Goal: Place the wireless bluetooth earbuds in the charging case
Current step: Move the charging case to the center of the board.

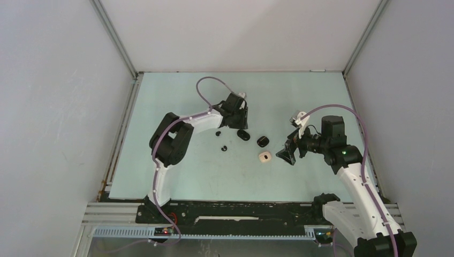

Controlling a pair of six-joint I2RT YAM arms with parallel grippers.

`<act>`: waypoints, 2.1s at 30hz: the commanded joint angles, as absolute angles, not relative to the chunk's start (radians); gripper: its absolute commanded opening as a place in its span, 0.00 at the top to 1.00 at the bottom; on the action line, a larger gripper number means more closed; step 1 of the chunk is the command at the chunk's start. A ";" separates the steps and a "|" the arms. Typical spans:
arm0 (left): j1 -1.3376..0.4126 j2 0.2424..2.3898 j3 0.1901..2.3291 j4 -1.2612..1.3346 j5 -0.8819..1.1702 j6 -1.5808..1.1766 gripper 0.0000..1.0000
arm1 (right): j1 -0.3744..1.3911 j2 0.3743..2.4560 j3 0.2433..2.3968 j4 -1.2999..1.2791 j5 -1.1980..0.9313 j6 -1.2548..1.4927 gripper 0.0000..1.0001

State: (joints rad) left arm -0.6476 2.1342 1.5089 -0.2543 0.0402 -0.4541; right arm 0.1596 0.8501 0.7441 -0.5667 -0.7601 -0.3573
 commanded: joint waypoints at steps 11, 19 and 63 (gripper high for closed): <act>-0.687 1.881 1.204 -0.063 0.046 -0.429 0.45 | 0.162 0.847 0.742 -0.563 -0.773 -0.374 0.01; -0.683 1.810 1.187 0.022 0.090 -0.217 0.39 | 0.163 0.844 0.742 -0.569 -0.777 -0.376 0.01; -0.771 1.797 1.065 -0.117 0.163 -0.187 0.37 | 0.175 0.833 0.742 -0.588 -0.789 -0.393 0.01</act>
State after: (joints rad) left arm -0.7387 1.8084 1.0397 -0.0807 0.2295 -0.2367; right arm 0.1692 0.8398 0.7429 -0.5919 -0.7723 -0.3779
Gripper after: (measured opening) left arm 0.643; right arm 0.991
